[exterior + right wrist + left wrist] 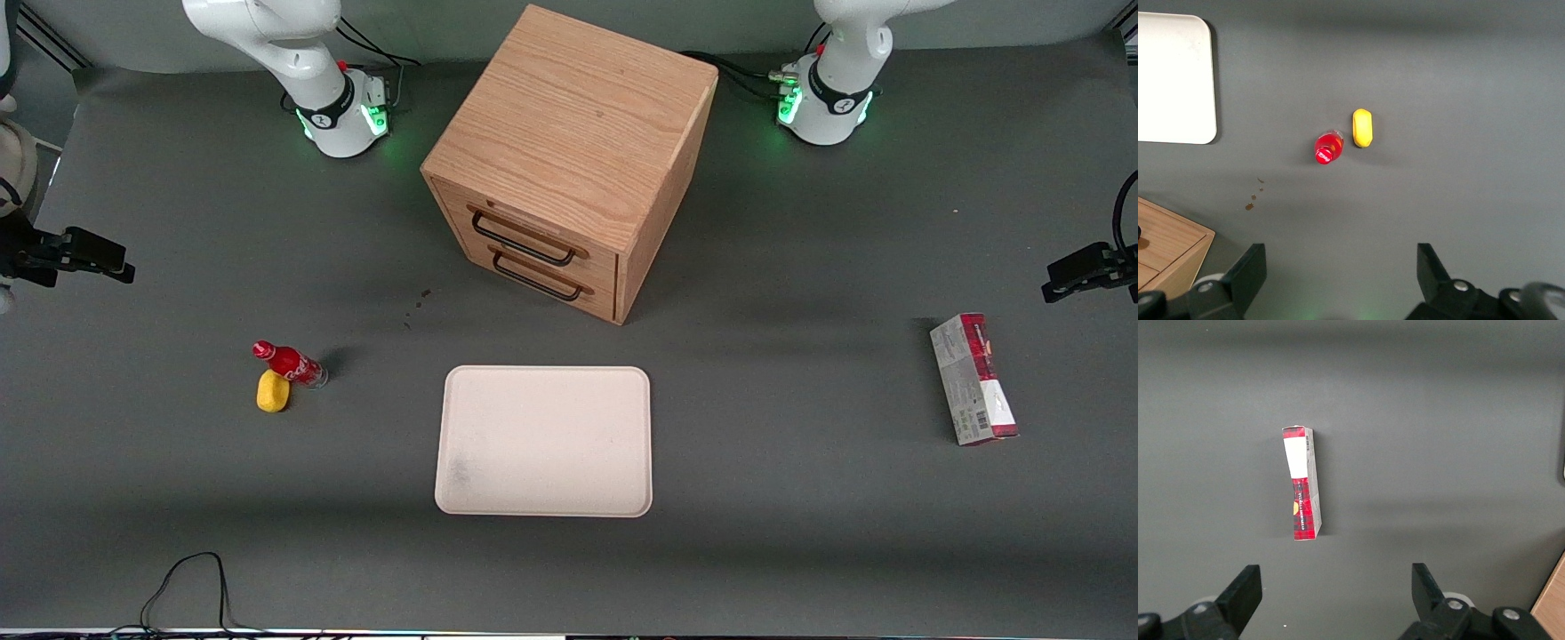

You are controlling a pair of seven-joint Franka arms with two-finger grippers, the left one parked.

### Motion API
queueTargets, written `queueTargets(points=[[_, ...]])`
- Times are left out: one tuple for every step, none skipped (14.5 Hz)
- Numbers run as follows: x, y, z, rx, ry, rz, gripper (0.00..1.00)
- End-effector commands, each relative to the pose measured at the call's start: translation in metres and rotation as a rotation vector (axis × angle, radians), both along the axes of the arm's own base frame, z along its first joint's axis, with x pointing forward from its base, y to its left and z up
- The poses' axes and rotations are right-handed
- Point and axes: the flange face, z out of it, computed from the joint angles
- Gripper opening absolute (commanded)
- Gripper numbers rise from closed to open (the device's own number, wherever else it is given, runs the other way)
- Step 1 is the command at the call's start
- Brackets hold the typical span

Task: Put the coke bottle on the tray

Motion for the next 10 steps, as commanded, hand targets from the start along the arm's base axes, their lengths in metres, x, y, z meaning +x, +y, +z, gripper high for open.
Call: queueTargets(points=[[-0.0058,0.0017,0.0033,-0.010,0.006,0.006,1.00],[-0.0058,0.0017,0.0040,-0.010,0.005,0.006,1.00],[-0.0058,0.0017,0.0040,-0.011,0.005,0.004,1.00],[-0.0054,0.0017,0.0032,-0.011,0.006,0.006,1.00],[-0.0056,0.0017,0.0010,-0.010,0.012,0.006,1.00],[-0.0052,0.0017,0.0001,-0.010,0.014,0.007,1.00],[-0.0052,0.0017,0.0001,-0.010,0.014,0.006,1.00],[-0.0056,0.0027,0.0009,-0.009,0.012,0.006,1.00],[-0.0067,0.0029,-0.0001,-0.007,0.020,0.004,1.00],[-0.0083,0.0040,-0.0003,0.003,0.025,0.004,1.00]])
